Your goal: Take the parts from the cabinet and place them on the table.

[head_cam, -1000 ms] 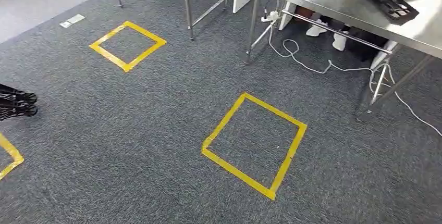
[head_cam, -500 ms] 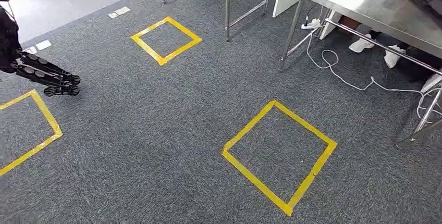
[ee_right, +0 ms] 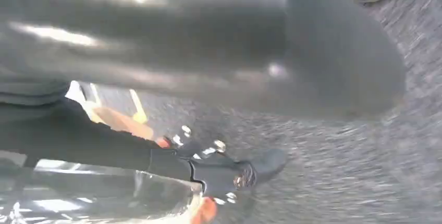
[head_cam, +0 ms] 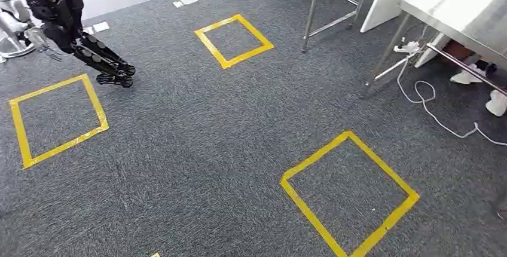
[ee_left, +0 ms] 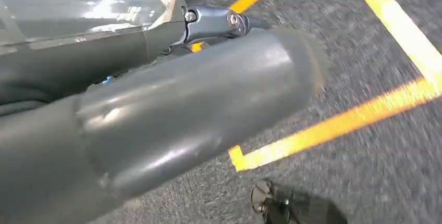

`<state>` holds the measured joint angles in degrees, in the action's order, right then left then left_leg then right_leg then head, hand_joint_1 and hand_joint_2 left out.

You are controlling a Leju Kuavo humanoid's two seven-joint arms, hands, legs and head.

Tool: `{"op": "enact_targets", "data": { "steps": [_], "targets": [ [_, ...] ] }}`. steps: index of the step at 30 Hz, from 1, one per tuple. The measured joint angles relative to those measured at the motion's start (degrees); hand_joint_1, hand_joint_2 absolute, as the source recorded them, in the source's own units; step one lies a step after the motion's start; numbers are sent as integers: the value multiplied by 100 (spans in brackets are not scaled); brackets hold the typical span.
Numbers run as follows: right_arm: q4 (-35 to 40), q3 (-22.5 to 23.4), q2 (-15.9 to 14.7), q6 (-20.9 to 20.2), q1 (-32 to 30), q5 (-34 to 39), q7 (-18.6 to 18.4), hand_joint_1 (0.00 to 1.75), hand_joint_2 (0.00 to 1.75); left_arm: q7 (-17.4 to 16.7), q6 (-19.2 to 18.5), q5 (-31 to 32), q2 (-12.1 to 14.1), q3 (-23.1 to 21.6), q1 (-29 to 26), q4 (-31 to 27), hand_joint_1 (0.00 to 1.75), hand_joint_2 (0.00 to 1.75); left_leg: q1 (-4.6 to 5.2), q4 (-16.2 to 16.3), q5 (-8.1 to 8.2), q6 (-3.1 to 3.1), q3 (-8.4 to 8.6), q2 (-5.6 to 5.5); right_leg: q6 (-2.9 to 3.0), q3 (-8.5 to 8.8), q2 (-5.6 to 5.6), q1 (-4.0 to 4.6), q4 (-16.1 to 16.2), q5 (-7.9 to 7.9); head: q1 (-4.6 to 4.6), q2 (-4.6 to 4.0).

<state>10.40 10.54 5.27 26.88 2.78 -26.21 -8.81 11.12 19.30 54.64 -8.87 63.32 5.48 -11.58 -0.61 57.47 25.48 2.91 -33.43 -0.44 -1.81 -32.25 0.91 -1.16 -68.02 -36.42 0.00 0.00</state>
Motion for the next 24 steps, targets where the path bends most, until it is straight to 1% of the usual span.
{"op": "enact_targets", "data": {
  "steps": [1,2,3,4,5,6,7,8,10,11,12,13,14,15,16,17,18,19,20,21,22,23,24],
  "targets": [
    [-2,-13,4,-2,-14,-15,-22,0,0,-4,0,0,0,0,3,0,0,0,22,0,5,13,0,-88,14,-273,-39,3,-472,-149,4,-2],
    [-2,-29,4,-2,-20,-33,-37,0,0,-20,0,0,0,0,2,0,0,0,43,2,9,19,4,-186,-6,-453,-61,24,-737,-172,7,-2],
    [-2,-48,4,-2,-22,-41,-39,0,0,-28,-2,0,0,0,0,2,0,0,58,3,10,20,17,-284,-39,-478,-74,33,-686,-73,2,-2],
    [-2,-57,4,-2,-29,-41,-52,0,0,-33,-2,0,-2,0,-5,2,0,0,66,4,11,20,31,-377,-77,-384,-91,48,-388,121,7,-2],
    [-2,-59,4,-2,-34,-41,-52,0,0,-35,-2,0,-4,0,-6,2,0,0,74,5,13,17,48,-480,-110,-178,-150,65,154,411,7,-2],
    [-2,-66,0,-2,-28,-46,-52,0,0,-35,-2,0,-4,0,-4,2,0,0,75,5,15,13,59,-552,-115,22,-294,65,679,654,7,-2],
    [-7,-70,-11,-2,-40,-48,-52,0,0,-35,-2,0,-15,0,2,7,0,0,93,20,20,-1,40,-614,-84,115,-567,64,1047,779,9,-2],
    [-7,-74,-9,-2,-37,-48,-52,0,0,-37,-2,-2,-15,0,10,7,0,0,111,35,45,-33,40,-690,1,115,-524,69,1085,821,6,-2],
    [-7,-92,-7,-2,4,-50,-52,0,0,-37,-2,-2,-15,2,-23,7,0,0,98,35,40,-73,21,-783,69,156,-437,85,1072,807,4,0],
    [-7,-94,-4,-2,31,-52,-52,0,0,-42,-2,-2,-15,2,-46,9,0,0,95,34,27,-105,-2,-838,108,198,-365,77,1082,832,-4,0],
    [-7,-96,4,-4,38,-55,-52,0,0,-46,-2,-2,-13,2,-53,9,0,0,85,104,79,-106,-16,-705,159,221,-294,-17,1128,869,-11,0],
    [-7,-99,11,-4,23,-67,-52,0,0,-50,0,-2,-13,2,-54,9,0,0,116,258,210,-138,-81,-307,179,234,-232,10,1132,859,-13,-2],
    [-7,-103,20,-7,6,-92,-52,0,0,-55,0,-4,-13,2,-39,9,0,0,97,564,419,-176,-232,-125,230,247,-154,22,1131,844,-55,0],
    [-7,-105,31,-9,-15,-105,-55,0,0,-59,-2,-4,-15,2,-31,9,0,0,69,982,636,-207,-437,-45,256,256,-72,44,1131,832,-48,-2],
    [-7,-110,33,-9,-25,-122,-72,0,0,-59,-2,-7,-15,2,-27,9,0,0,38,1434,822,-241,-677,-23,272,255,26,60,1131,821,-50,-2],
    [-7,-116,33,-13,-26,-142,-90,0,0,-63,-2,-24,-15,2,-31,9,0,0,2,1735,882,-272,-844,-2,280,253,109,62,1130,813,-52,-2],
    [-7,-131,42,-15,-25,-166,-105,0,0,-72,-2,-53,-13,4,-43,9,0,0,-30,1739,801,-300,-861,18,284,254,182,61,1130,808,-48,-2],
    [-7,-153,46,-20,-19,-197,-125,0,0,-87,2,-66,-9,9,-47,9,0,0,-68,1472,605,-332,-741,46,268,260,247,53,1127,788,-59,0],
    [-7,-180,66,-20,-19,-227,-140,0,0,-92,9,-66,-4,11,-49,9,0,0,-104,1000,353,-370,-488,111,246,279,309,42,1125,771,-55,-2],
    [-7,-208,83,-20,-21,-262,-153,0,0,-96,15,-72,4,11,-44,9,0,0,-133,472,134,-394,-186,249,212,312,363,33,1123,744,-55,-2],
    [-7,-223,79,-20,-19,-284,-155,0,0,-100,15,-72,-4,11,-32,11,0,0,-131,155,153,-395,-22,516,168,350,423,74,1114,717,-61,0],
    [-7,-238,87,-22,-25,-310,-157,0,0,-103,24,-74,-11,11,-24,11,0,0,-107,132,121,-360,-3,509,117,297,463,119,1103,679,-35,-2],
    [-7,-256,92,-24,-19,-349,-173,0,0,-111,52,-98,-11,13,-11,11,0,0,-83,166,147,-300,-9,425,85,335,491,116,1121,670,-22,0]
  ]
}}
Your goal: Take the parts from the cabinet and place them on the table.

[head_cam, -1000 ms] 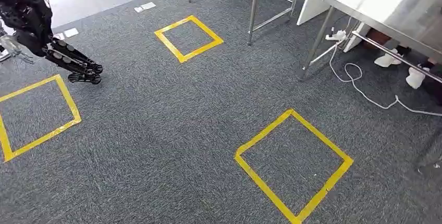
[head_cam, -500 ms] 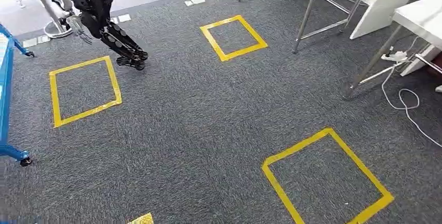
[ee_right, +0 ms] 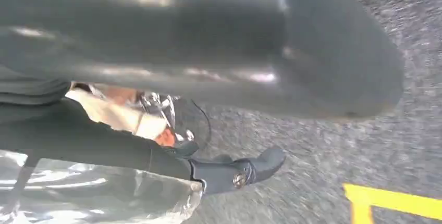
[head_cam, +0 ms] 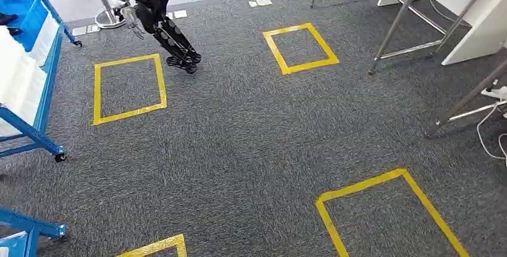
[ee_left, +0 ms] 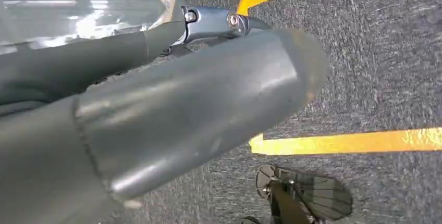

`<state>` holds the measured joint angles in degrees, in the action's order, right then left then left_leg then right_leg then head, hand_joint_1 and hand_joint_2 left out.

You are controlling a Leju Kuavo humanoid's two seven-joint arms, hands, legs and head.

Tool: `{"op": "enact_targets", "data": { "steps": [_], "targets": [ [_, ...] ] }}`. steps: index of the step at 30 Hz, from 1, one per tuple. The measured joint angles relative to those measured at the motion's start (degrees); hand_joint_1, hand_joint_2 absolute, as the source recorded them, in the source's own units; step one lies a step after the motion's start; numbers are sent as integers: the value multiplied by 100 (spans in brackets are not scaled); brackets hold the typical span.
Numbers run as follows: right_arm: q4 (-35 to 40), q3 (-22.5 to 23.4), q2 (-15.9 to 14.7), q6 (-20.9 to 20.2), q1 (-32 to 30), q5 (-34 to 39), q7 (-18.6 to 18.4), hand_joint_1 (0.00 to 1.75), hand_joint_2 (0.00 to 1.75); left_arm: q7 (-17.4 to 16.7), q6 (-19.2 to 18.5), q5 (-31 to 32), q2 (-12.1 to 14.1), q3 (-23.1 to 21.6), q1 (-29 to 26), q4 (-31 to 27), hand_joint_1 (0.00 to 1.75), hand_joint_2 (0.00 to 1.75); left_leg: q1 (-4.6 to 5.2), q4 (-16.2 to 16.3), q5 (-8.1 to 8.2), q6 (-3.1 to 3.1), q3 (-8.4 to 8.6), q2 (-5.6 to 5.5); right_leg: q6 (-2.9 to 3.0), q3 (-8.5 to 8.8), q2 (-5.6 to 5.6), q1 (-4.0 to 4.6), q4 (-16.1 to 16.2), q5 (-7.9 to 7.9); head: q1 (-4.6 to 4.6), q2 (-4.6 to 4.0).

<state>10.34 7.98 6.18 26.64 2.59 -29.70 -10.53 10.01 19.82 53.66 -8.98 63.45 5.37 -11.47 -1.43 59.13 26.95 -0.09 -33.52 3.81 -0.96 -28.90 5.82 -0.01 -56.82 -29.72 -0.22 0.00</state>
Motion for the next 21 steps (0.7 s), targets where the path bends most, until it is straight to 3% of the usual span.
{"op": "enact_targets", "data": {
  "steps": [2,3,4,5,7,8,9,10,12,13,14,17,18,19,20,21],
  "targets": [
    [0,-59,5,-7,40,-90,-64,0,0,-20,53,-59,0,40,-3,0,0,0,67,-12,10,82,-23,-127,-62,108,129,-6,16,-16,-2,-2],
    [0,-103,18,-13,47,-136,-90,0,0,-31,88,-96,2,77,-2,0,0,0,49,-72,-43,160,17,-206,-114,113,128,20,-9,-50,-4,-2],
    [0,-135,11,-39,51,-177,-118,0,0,-37,122,-133,-2,114,-5,0,0,0,47,-99,-68,200,30,-244,-120,42,-141,-41,-149,-144,2,-2],
    [0,-153,15,-55,33,-202,-136,0,0,-44,138,-153,-2,138,-2,0,0,0,42,-103,-80,243,23,-297,-67,-104,-345,-45,-461,-328,7,0],
    [-2,-201,31,-103,12,-226,-184,0,0,-48,173,-175,-2,164,13,-2,0,0,60,-103,-81,281,1,-451,7,-590,-519,-68,-1437,-735,19,-2],
    [-7,-225,33,-103,0,-228,-186,0,0,-55,175,-182,-2,179,11,-2,0,0,69,-101,-82,282,0,-548,-9,-785,-540,-64,-1800,-820,22,-2],
    [-7,-243,33,-103,-8,-234,-190,0,0,-57,182,-184,-2,186,9,-2,0,0,77,-100,-82,282,3,-634,-41,-848,-558,-63,-1885,-789,20,-2],
    [-7,-249,33,-109,-7,-232,-208,0,0,-59,184,-184,-4,197,3,-2,0,0,79,-97,-83,281,10,-727,-91,-780,-566,-66,-1690,-650,20,-2],
    [-7,-265,31,-116,-5,-241,-236,0,0,-61,186,-190,-9,243,2,-2,0,0,76,-92,-81,272,36,-895,-200,-370,-672,-87,-757,-195,22,0],
    [-9,-265,22,-129,-9,-241,-243,0,0,-61,188,-190,-9,247,1,-2,0,0,75,-90,-82,252,28,-957,-231,-173,-952,-132,-278,-10,31,-2],
    [-11,-265,22,-153,-10,-241,-258,0,0,-61,188,-186,-9,249,10,-2,0,0,128,-53,-66,206,21,-1027,-176,-172,-1029,-111,-130,19,26,0],
    [-11,-267,15,-188,33,-241,-275,0,0,-57,203,-171,-13,262,-22,-2,0,0,77,-99,-101,109,-8,-1155,-31,-106,-870,-64,-130,48,17,-2],
    [-11,-267,20,-188,36,-239,-284,0,0,-57,206,-164,-11,267,-35,-2,0,0,62,-84,-103,66,-36,-1220,35,-105,-781,-137,-92,86,20,-2],
    [-11,-267,24,-190,37,-236,-300,0,0,-59,206,-149,-11,267,-43,-2,0,0,58,-3,-39,63,-63,-1003,64,-92,-715,-146,-78,104,11,-2],
    [-11,-267,20,-188,27,-239,-300,0,0,-59,212,-147,-15,265,-41,-2,0,0,83,224,144,43,-164,-678,113,-93,-664,-132,-73,107,-8,-2],
    [-11,-267,26,-190,10,-239,-300,0,0,-61,210,-145,-18,265,-31,-2,0,0,75,598,365,26,-339,-533,172,-91,-592,-108,-74,92,-53,-2]
  ]
}}
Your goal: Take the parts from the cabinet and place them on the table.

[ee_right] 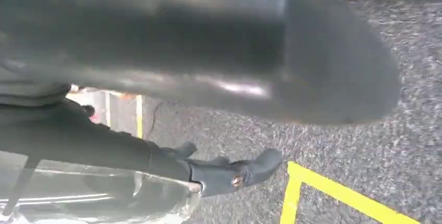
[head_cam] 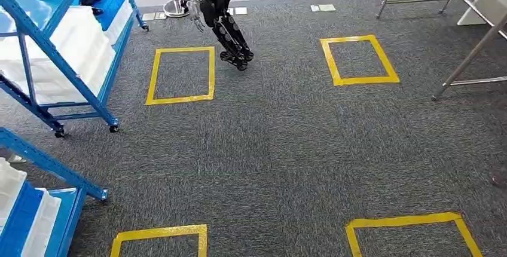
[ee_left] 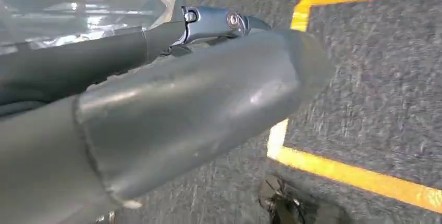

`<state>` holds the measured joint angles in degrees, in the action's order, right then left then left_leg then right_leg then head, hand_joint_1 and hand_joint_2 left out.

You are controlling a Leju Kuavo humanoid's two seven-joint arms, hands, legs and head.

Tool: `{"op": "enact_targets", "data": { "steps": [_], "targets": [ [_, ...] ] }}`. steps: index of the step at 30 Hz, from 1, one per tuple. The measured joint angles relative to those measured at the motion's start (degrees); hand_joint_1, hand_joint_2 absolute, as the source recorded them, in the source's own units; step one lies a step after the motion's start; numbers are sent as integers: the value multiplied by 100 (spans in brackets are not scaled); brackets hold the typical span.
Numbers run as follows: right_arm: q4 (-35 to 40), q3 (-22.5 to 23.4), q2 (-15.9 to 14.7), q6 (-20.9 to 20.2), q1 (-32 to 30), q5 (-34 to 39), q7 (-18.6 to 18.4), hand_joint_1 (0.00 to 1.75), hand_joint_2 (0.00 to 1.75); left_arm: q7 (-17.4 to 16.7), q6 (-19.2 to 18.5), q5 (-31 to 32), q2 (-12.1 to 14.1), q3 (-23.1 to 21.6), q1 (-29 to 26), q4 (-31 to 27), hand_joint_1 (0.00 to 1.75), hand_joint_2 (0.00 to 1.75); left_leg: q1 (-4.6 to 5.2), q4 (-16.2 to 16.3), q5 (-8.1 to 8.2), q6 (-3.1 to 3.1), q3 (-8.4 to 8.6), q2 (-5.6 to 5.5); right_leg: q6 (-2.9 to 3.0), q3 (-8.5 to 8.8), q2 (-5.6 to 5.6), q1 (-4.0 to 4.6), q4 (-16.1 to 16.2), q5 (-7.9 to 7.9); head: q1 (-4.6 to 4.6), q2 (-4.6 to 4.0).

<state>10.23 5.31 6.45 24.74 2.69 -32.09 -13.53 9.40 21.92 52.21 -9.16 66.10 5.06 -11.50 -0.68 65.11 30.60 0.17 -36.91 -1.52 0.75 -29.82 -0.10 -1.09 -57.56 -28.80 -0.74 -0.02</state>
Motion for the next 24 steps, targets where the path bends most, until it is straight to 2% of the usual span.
{"op": "enact_targets", "data": {
  "steps": [2,3,5,6,7,8,9,10,11,13,14,15,16,17,18,19,20,21,22,23,24],
  "targets": [
    [0,0,-2,2,-21,2,0,0,0,2,0,11,-4,-4,7,2,0,0,-12,896,378,-28,-431,107,18,-4,179,49,-3,-16,9,0],
    [0,2,-9,2,-23,7,0,0,0,2,0,15,-4,-4,3,0,0,0,-12,1058,387,-32,-512,123,24,-4,243,60,-4,-21,4,0],
    [0,2,-9,2,-22,13,0,0,0,2,0,22,-4,-4,-3,0,0,0,-12,1004,301,-26,-482,136,30,-1,308,72,-4,-26,9,0],
    [0,2,-9,4,-13,13,0,0,0,2,0,35,-2,-2,-8,0,0,0,-12,628,58,-15,-281,158,40,9,384,75,-4,-37,2,0],
    [0,0,-6,4,-8,9,2,0,0,2,0,57,-2,-2,-7,0,0,0,-6,147,-174,5,-16,228,43,25,442,80,-4,-44,5,0],
    [0,0,-2,4,-4,-9,11,0,0,15,9,59,-2,-2,0,0,0,0,6,-340,-355,40,264,412,30,47,493,92,-3,-60,4,0],
    [0,0,0,4,-4,-15,20,0,0,24,11,61,-2,-2,22,-2,0,0,70,-615,-299,88,405,689,9,62,548,142,-8,-83,5,0],
    [0,0,5,4,-10,-20,28,0,0,31,15,61,-4,-4,41,-2,0,0,72,-628,-332,118,407,582,-24,53,587,161,-2,-100,33,0],
    [0,0,2,4,2,-20,28,0,0,35,20,61,-7,-4,42,-2,0,0,87,-627,-331,126,382,529,-35,79,639,158,-3,-101,22,0],
    [2,0,15,4,29,-37,37,0,0,42,33,61,-4,-2,36,-2,0,0,112,-672,-356,186,381,389,-77,115,768,154,21,-109,13,0],
    [9,0,11,9,36,-46,42,0,0,42,37,61,-11,-2,33,-2,0,0,14,-776,-432,246,447,329,-114,83,715,192,-31,-158,24,0],
    [9,0,7,9,39,-55,46,0,0,44,39,61,-22,-4,36,-2,0,0,37,-810,-449,261,459,279,-126,24,372,135,-223,-267,40,0],
    [9,0,7,11,21,-55,46,0,0,44,44,59,-20,-2,52,-7,0,0,26,-806,-476,297,444,207,-93,-161,193,111,-609,-472,48,2],
    [9,0,4,11,14,-57,46,0,0,44,44,59,-20,-2,62,-11,0,0,27,-806,-483,304,429,124,-72,-387,105,85,-1076,-666,61,0],
    [9,0,-2,11,5,-68,46,0,0,44,44,59,-20,-4,64,-11,0,0,27,-802,-486,306,418,39,-72,-593,67,57,-1483,-807,57,0],
    [9,0,-4,9,0,-77,46,0,0,44,44,57,-20,-2,60,-11,0,0,23,-799,-491,299,415,-49,-112,-720,59,39,-1726,-837,64,2],
    [9,-2,-4,9,-7,-87,46,0,0,42,46,48,-20,2,55,-11,0,0,13,-797,-495,290,419,-131,-167,-710,57,18,-1686,-768,59,0],
    [9,-2,-11,0,-12,-94,46,0,0,42,50,39,-22,4,48,-11,0,0,2,-789,-495,278,419,-220,-251,-587,52,-16,-1395,-594,64,0],
    [9,-4,-20,-9,-13,-114,53,0,0,37,57,29,-33,7,46,-11,0,0,-19,-772,-496,250,420,-310,-341,-374,16,-59,-916,-361,59,2],
    [9,-4,-31,-20,-7,-124,65,0,0,33,67,13,-39,7,46,-11,0,0,-42,-738,-482,197,411,-385,-429,-130,-118,-119,-378,-141,61,0],
    [9,-7,-30,-20,-6,-133,66,0,0,31,81,9,-37,9,45,-11,0,0,-48,-698,-463,145,381,-423,-462,-30,-337,-154,-113,-112,70,0]
  ]
}}
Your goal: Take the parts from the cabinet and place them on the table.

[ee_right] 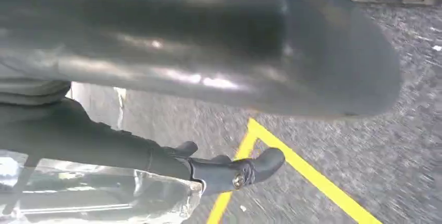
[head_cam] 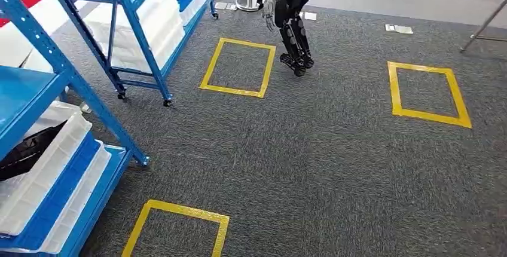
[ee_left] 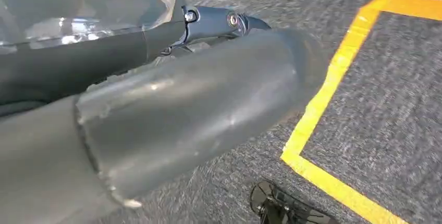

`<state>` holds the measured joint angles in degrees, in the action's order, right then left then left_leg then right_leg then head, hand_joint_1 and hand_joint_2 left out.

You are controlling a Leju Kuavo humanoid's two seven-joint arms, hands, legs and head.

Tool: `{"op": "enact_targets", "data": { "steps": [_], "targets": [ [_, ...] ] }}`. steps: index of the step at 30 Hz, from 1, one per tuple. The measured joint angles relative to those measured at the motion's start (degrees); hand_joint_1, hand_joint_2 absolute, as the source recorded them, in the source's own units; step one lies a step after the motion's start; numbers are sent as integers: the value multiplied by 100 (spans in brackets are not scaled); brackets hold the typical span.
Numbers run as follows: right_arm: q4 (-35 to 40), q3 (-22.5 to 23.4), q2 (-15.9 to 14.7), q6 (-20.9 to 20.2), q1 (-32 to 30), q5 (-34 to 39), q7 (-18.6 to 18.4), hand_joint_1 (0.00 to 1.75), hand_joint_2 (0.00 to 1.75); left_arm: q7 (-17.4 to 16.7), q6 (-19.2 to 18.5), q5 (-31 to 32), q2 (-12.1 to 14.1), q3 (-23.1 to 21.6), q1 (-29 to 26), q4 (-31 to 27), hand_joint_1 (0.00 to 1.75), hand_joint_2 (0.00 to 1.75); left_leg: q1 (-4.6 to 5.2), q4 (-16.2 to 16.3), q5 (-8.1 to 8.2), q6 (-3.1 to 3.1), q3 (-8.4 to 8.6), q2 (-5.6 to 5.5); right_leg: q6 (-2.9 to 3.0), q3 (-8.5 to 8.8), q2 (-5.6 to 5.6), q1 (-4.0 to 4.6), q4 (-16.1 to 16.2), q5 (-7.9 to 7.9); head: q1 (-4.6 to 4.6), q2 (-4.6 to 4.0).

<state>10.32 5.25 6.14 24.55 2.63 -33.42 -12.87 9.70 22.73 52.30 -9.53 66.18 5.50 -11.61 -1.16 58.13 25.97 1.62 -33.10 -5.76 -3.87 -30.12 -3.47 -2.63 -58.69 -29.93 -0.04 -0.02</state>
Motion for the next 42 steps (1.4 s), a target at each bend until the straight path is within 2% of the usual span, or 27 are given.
{"op": "enact_targets", "data": {
  "steps": [1,4,5,6,7,9,11,14,15,16,19,20,21,22,24,26,27,29,30,31,32,35,36,37,38,40,42],
  "targets": [
    [-2,-2,11,-7,9,-11,-2,0,0,-6,15,-2,2,2,1,-13,0,0,33,30,12,-60,-27,-57,86,-37,-9,96,9,7,44,2],
    [-2,-30,11,-2,39,-52,-33,0,0,-9,28,-2,2,9,-23,-13,0,0,-20,-12,-47,-165,-80,-178,251,-7,134,100,-13,57,-9,0],
    [-2,-46,17,-2,38,-52,-52,0,0,-9,33,0,2,9,-34,-13,0,0,-40,28,-30,-172,-98,-113,301,-17,203,76,10,86,-15,0],
    [-2,-48,17,-4,27,-52,-72,0,0,-11,33,0,-7,9,-39,-13,0,0,-7,173,87,-182,-148,217,320,-14,247,96,10,94,-35,0],
    [-2,-48,20,-2,16,-55,-72,0,0,-11,33,0,-9,9,-35,-13,0,0,-1,473,294,-192,-281,410,355,-21,304,119,10,101,-64,0],
    [-2,-48,17,-4,-4,-55,-68,0,0,-7,33,0,-9,11,-16,-13,0,0,0,1403,762,-199,-715,524,413,-49,462,190,8,89,-63,0],
    [-2,-48,15,-6,-11,-52,-52,0,0,-2,33,0,-7,11,-24,-13,0,0,3,1783,830,-167,-881,543,439,-63,606,244,8,82,-61,2],
    [-2,-48,22,-11,2,-50,-13,0,0,4,33,9,-7,15,-34,-13,0,0,100,688,267,11,-228,676,480,-27,787,305,9,65,-59,0],
    [-2,-48,32,-13,9,-48,0,0,0,7,33,13,0,15,-22,-20,0,0,184,273,151,125,30,909,487,-11,837,305,13,60,-61,2],
    [-2,-48,55,-17,8,-48,20,0,0,9,33,26,20,15,13,-33,0,0,242,106,229,186,79,1103,467,-17,904,374,-8,38,-50,0],
    [-2,-50,77,-22,30,-46,52,0,0,17,33,50,28,13,23,-33,0,0,275,75,193,225,40,900,443,4,1108,323,34,38,-63,0],
    [11,-48,79,-22,43,-46,52,0,0,17,33,50,31,15,10,-33,0,0,244,-38,130,249,92,812,428,36,1145,379,45,32,-63,0],
    [11,-50,72,-22,40,-46,52,0,0,18,33,50,28,15,-6,-33,0,0,185,-124,39,201,154,780,407,-9,855,339,-48,-1,-50,0],
    [11,-50,66,-22,34,-46,55,0,0,15,33,50,28,18,-4,-33,0,0,154,-163,13,228,159,714,400,-110,535,311,-247,-124,-53,0],
    [11,-50,55,-22,6,-46,55,0,0,18,31,50,26,17,17,-33,0,0,133,-162,-9,220,113,570,419,-525,381,251,-1109,-532,-37,0],
    [11,-50,35,-22,-14,-44,55,0,0,17,31,50,20,17,13,-31,0,0,98,-155,-22,193,94,406,329,-817,371,190,-1711,-688,-37,0],
    [11,-50,28,-22,-30,-39,55,0,0,17,31,50,20,17,4,-31,0,0,71,-152,-23,171,100,325,236,-740,371,151,-1548,-564,-42,0],
    [11,-50,15,-22,-28,-39,55,0,0,17,31,50,15,18,-3,-31,0,0,-1,-104,-5,80,102,171,23,-297,326,50,-637,-137,-37,0],
    [11,-50,15,-22,-29,-39,59,0,0,22,31,50,15,17,-3,-31,0,0,-20,-31,36,11,77,106,-80,-31,140,-31,-72,42,-33,0],
    [7,-50,32,-28,-32,-39,59,0,0,28,37,52,24,20,-1,-33,0,0,19,21,67,-62,38,48,-45,-69,7,32,-93,-26,3,0],
    [7,-50,28,-28,-21,-39,57,0,0,31,41,59,24,20,2,-33,0,0,13,73,94,-98,13,30,79,-71,63,19,-61,-7,28,0],
    [7,-50,44,-28,7,-44,55,0,0,39,61,59,24,20,-34,-31,0,0,-39,30,51,-146,-13,-84,215,-18,187,33,-71,13,0,0],
    [7,-50,46,-28,3,-48,50,0,0,44,63,66,24,18,-42,-31,0,0,-63,93,97,-158,-30,30,245,-10,242,26,-58,28,-4,0],
    [7,-50,46,-28,-8,-50,50,0,0,44,63,68,22,20,-41,-31,0,0,-38,333,250,-169,-144,331,268,-8,287,46,-58,26,-22,2],
    [7,-50,48,-28,-15,-55,50,0,0,48,66,66,24,20,-31,-31,0,0,-36,609,404,-179,-280,435,296,-9,328,60,-60,28,-33,2],
    [7,-50,46,-26,-29,-59,55,0,0,59,68,66,24,20,-22,-31,0,0,-36,1623,830,-186,-802,549,341,-13,482,121,-61,-1,-33,0],
    [7,-50,44,-22,-33,-74,57,0,0,61,68,66,24,20,-36,-31,0,0,-34,1838,757,-144,-944,559,379,3,606,169,-61,-26,-33,0]
  ]
}}
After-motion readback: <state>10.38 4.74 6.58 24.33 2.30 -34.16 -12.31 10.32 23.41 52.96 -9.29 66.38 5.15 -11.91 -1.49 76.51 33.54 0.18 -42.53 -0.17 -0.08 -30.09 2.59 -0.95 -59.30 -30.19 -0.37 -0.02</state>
